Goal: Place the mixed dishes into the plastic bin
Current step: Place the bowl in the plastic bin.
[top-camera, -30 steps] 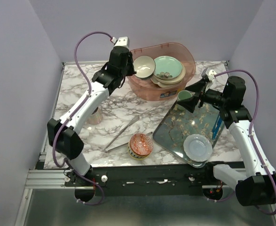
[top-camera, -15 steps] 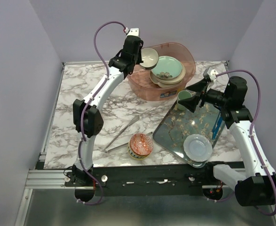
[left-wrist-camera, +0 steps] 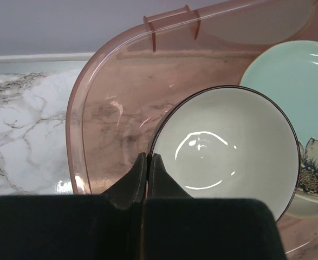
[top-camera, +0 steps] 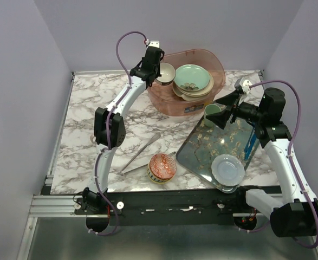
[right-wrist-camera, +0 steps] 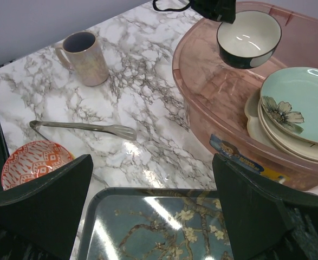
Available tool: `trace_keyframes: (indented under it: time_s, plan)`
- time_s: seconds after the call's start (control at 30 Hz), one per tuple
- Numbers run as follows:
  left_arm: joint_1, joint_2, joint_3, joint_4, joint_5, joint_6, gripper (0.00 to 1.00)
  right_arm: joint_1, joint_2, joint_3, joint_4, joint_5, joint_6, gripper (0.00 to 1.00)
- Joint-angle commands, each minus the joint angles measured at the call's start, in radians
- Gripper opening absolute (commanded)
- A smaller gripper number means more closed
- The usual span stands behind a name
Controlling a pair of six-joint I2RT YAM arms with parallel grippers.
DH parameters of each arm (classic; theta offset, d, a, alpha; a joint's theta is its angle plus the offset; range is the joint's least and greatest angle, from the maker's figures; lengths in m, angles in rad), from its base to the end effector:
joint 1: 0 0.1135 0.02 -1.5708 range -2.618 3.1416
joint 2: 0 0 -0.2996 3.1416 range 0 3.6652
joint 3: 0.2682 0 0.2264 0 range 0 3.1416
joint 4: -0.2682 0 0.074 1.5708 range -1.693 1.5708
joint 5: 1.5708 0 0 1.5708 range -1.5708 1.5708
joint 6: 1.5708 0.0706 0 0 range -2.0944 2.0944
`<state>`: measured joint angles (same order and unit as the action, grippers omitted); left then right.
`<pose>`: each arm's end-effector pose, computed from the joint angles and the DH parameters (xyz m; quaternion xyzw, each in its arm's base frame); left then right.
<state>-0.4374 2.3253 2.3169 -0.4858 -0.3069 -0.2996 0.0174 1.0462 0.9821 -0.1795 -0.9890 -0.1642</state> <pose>0.5239 -0.2214 0.3229 -0.0198 0.8519 -0.0601 0.5199 0.2001 0.0625 0.3915 -0.3540 0.6640 0.3331 0.5681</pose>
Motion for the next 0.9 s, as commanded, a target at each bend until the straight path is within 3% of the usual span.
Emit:
trace_keyframes:
  time_s: [0.0, 0.87]
  plan:
    - [0.012, 0.026, 0.059, 0.07, -0.035, 0.028, 0.0, -0.011, -0.002, -0.01, 0.011, -0.014, 0.002, 1.0]
    - [0.023, 0.15, 0.049, 0.147, -0.031, 0.102, 0.0, -0.034, -0.006, -0.008, 0.011, -0.025, 0.003, 1.0]
